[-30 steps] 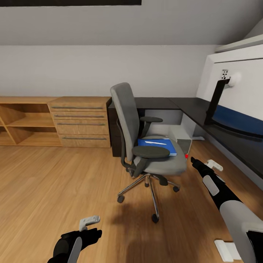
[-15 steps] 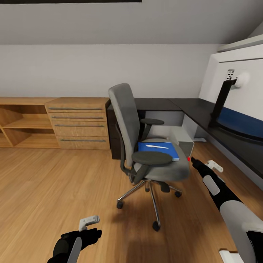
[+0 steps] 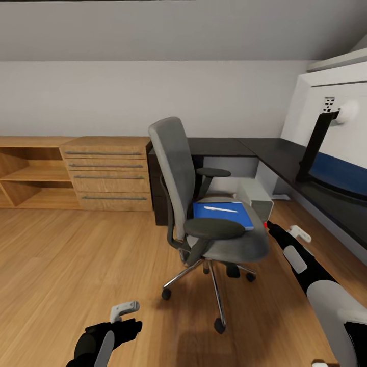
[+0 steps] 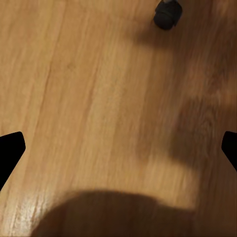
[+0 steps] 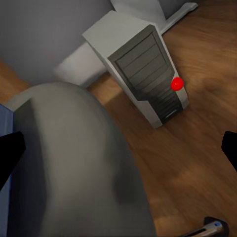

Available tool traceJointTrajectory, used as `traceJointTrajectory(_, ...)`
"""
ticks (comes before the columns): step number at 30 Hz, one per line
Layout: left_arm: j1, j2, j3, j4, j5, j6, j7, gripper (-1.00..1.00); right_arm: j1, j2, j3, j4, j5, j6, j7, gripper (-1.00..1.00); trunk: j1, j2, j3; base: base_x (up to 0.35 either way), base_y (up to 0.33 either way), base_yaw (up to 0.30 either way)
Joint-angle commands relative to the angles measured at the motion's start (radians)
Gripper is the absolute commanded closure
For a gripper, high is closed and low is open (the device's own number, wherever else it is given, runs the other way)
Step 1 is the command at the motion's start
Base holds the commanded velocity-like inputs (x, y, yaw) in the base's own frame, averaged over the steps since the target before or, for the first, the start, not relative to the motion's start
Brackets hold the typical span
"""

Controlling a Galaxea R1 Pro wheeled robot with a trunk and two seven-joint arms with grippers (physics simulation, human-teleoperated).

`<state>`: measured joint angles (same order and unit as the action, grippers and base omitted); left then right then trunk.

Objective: In the bedroom, organize the workspace by keeping the computer under the desk, ensuring the monitor is on the desk, placing the keyboard on the desk next to the monitor, placing the mouse on the desk next to the keyboard, moving the folder from the swivel chair onto the desk next to the mouse, stacking the notebook on top of the folder with the pen on top of the notebook, and positioning the swivel chair next to the desk.

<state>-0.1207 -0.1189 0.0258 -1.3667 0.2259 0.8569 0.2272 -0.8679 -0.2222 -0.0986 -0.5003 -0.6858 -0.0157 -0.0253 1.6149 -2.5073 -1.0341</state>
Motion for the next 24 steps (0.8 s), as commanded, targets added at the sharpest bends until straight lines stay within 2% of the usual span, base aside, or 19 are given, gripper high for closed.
traceJointTrajectory(1, 0.000, -0.001, 0.001, 0.001, 0.011, 0.004, 0.008, -1.00, 0.000, 0.000, 0.002, 0.000, -0.011, -0.001, -0.003, -1.00, 0.000, 0.000, -0.001, 0.056, 0.000, 0.000)
traceJointTrajectory(3, 0.000, -0.001, 0.001, 0.005, 0.010, 0.004, 0.008, -1.00, 0.000, 0.000, 0.001, 0.000, -0.016, 0.001, -0.002, -1.00, 0.000, 0.000, -0.001, 0.040, 0.000, 0.000)
traceJointTrajectory(9, 0.000, -0.001, 0.000, 0.013, 0.010, 0.003, 0.008, -1.00, 0.000, -0.001, 0.002, 0.005, -0.074, 0.004, -0.004, -1.00, 0.000, 0.000, -0.001, 0.144, 0.000, 0.000)
traceJointTrajectory(19, 0.000, -0.002, 0.000, 0.014, 0.011, 0.003, 0.008, -1.00, 0.000, -0.002, -0.001, 0.011, -0.089, 0.045, -0.003, -1.00, 0.000, 0.000, -0.001, 0.056, 0.000, 0.000)
traceJointTrajectory(22, 0.000, -0.002, 0.000, 0.014, 0.010, 0.003, 0.008, -1.00, 0.000, -0.003, -0.015, 0.011, -0.094, 0.065, -0.002, -1.00, 0.000, 0.000, -0.001, 0.007, 0.000, 0.000)
traceJointTrajectory(24, 0.000, -0.002, 0.000, 0.014, 0.010, 0.004, 0.008, -1.00, 0.000, -0.003, -0.043, 0.011, -0.108, 0.091, -0.003, -1.00, 0.000, 0.000, -0.001, 0.003, 0.000, 0.000)
